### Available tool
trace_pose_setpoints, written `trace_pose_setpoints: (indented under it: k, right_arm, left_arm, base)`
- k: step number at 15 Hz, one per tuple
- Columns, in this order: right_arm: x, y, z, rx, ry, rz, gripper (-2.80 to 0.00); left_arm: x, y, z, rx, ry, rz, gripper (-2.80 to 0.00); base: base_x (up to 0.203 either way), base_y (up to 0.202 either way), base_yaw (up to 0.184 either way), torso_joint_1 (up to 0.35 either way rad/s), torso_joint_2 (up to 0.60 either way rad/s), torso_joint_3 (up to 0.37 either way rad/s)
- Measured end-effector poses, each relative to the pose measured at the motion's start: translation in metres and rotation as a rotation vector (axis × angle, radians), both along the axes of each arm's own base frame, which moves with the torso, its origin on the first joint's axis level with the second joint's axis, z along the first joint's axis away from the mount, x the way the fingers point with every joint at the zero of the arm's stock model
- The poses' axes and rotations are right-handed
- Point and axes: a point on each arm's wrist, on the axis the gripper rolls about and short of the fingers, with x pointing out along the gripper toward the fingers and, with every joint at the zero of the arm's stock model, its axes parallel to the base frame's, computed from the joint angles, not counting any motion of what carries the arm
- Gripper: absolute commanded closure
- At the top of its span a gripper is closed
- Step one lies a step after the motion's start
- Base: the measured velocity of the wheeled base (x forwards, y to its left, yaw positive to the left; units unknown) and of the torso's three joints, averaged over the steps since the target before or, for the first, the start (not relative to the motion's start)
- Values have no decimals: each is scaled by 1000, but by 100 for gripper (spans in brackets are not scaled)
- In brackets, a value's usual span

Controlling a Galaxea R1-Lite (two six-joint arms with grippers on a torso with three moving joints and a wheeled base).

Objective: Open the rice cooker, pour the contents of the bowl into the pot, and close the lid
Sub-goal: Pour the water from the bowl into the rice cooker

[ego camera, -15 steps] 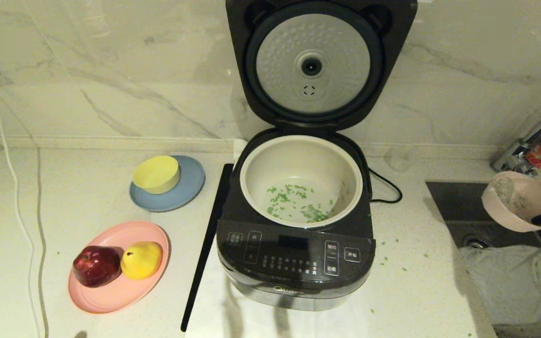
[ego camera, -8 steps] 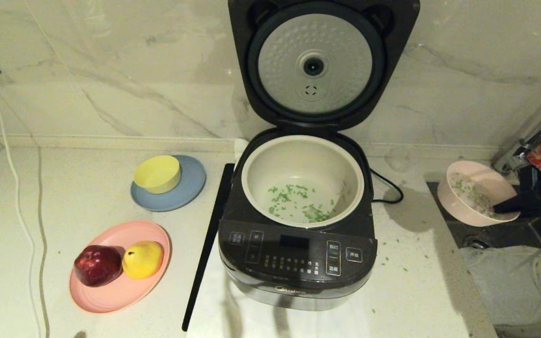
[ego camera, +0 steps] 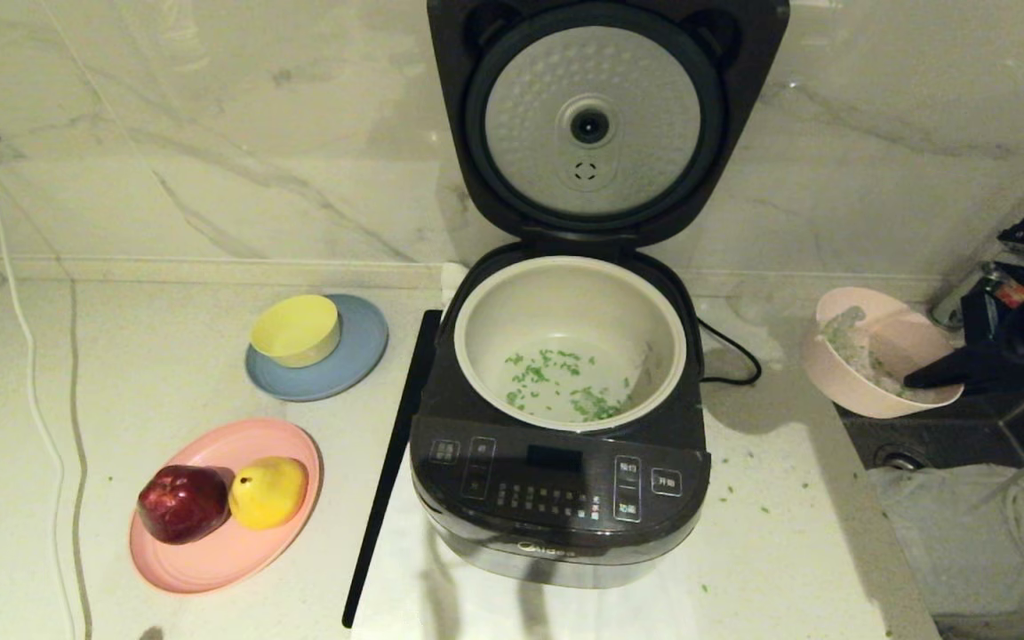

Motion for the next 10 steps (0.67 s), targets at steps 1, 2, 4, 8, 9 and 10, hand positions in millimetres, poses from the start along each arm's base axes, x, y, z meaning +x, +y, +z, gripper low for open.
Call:
trace_pose_setpoints:
  k: [1, 2, 4, 8, 9, 10]
  right_arm:
    - [-1, 6, 4, 0, -5, 22, 0]
    - [-1, 10, 8, -1, -14, 36, 0]
    - [-2, 18, 12, -22, -22, 54, 0]
    - [-4, 37, 15, -65, -38, 98, 0]
    - [-5, 43, 16, -74, -43, 112, 0]
    - [-6, 48, 17, -81, -48, 122, 0]
  left_arm:
    - [0, 0, 0, 0, 0, 0, 0]
    - [0, 0, 0, 0, 0, 0, 0]
    - [0, 0, 0, 0, 0, -1, 0]
    - [0, 0, 0, 0, 0, 0, 0]
    - [0, 0, 0, 0, 0, 0, 0]
    - [0, 0, 0, 0, 0, -1, 0]
  base:
    - [0, 0, 0, 0, 0, 0]
    - [0, 0, 0, 0, 0, 0]
    - [0, 0, 0, 0, 0, 0]
    - [0, 0, 0, 0, 0, 0]
    - [0, 0, 0, 0, 0, 0]
    - [0, 0, 0, 0, 0, 0]
